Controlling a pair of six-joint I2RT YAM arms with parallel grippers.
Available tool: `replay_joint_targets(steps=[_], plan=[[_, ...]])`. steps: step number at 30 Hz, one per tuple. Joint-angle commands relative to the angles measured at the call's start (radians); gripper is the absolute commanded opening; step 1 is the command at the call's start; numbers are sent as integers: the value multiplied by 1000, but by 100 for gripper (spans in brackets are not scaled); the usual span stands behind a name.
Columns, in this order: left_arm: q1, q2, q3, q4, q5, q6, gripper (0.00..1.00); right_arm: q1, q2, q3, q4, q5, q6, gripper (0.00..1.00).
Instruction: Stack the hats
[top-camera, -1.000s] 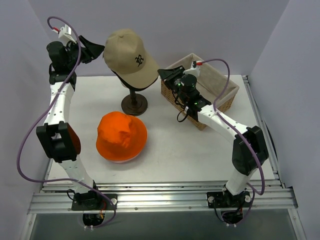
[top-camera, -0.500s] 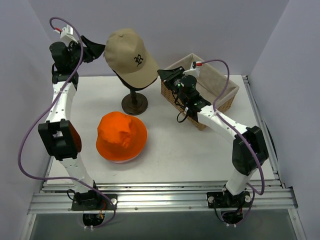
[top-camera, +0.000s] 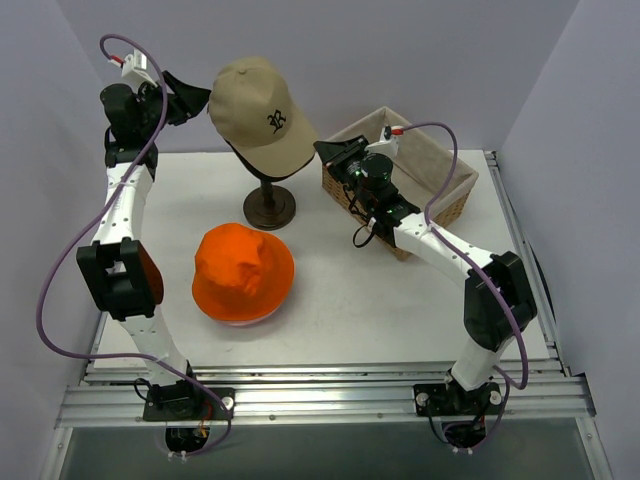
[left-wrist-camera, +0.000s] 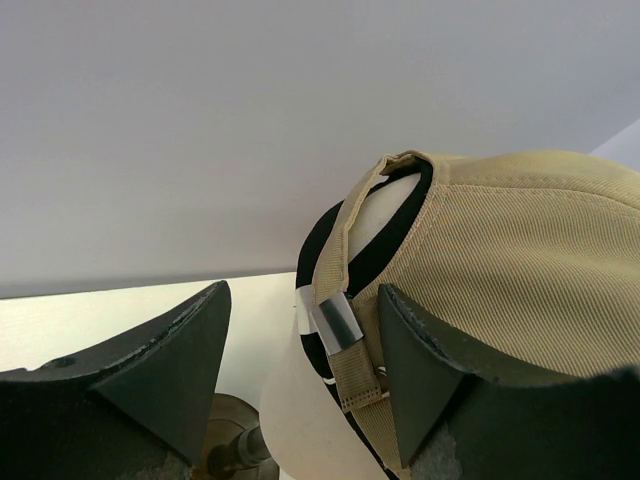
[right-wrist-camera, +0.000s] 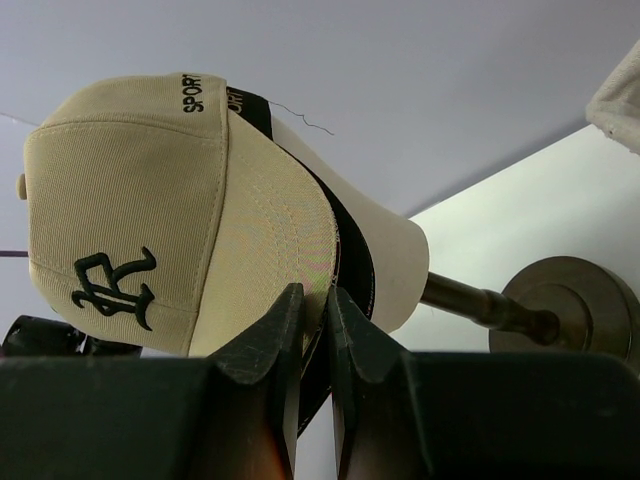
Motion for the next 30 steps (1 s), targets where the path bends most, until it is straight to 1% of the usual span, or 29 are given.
replay_joint_targets(steps=[1,5,6,7,10,11,13,14,15,17,18,20,22,24,25,26,28,30], plan=[[-21,34,-3,-64,16,41,69,15,4,-14,18,-21,-19,0],[-15,-6,-9,-68,10,43,70,13,-14,-6,9,-13,-30,0],[-10,-14,-9,-78,7,43,71,12,-21,-1,1,-9,-34,0],[-7,-35,-11,-89,-5,43,75,12,-27,0,0,-7,-36,0],[17,-88,-26,-167,-80,40,77,12,-41,12,-19,1,-44,0],[26,-103,-34,-192,-129,35,77,10,-44,14,-22,1,-44,0],[52,-158,-81,-258,-176,14,77,7,-50,17,-28,2,-42,0],[60,-181,-142,-259,-200,9,77,7,-51,19,-31,2,-44,0],[60,-236,-176,-253,-208,4,76,4,-53,20,-34,4,-45,0],[60,-291,-251,-232,-210,-3,73,1,-54,20,-36,2,-44,0],[59,-343,-332,-185,-187,-12,72,-1,-54,20,-36,1,-39,0],[60,-385,-392,-131,-154,-37,69,-4,-54,22,-37,-9,-36,0],[57,-427,-440,-120,-92,-35,68,-4,-59,22,-37,-9,-36,0],[51,-475,-480,-37,-43,-48,67,-2,-64,19,-39,-7,-31,0],[28,-497,-542,3,-3,-52,67,-4,-65,17,-36,-9,-30,0],[17,-512,-569,79,17,-57,67,-4,-67,12,-28,-10,-24,0],[-12,-545,-606,103,36,-48,67,-4,-68,8,-19,-10,-17,0],[-47,-555,-621,89,42,-36,67,-2,-70,6,-14,-12,-8,0]])
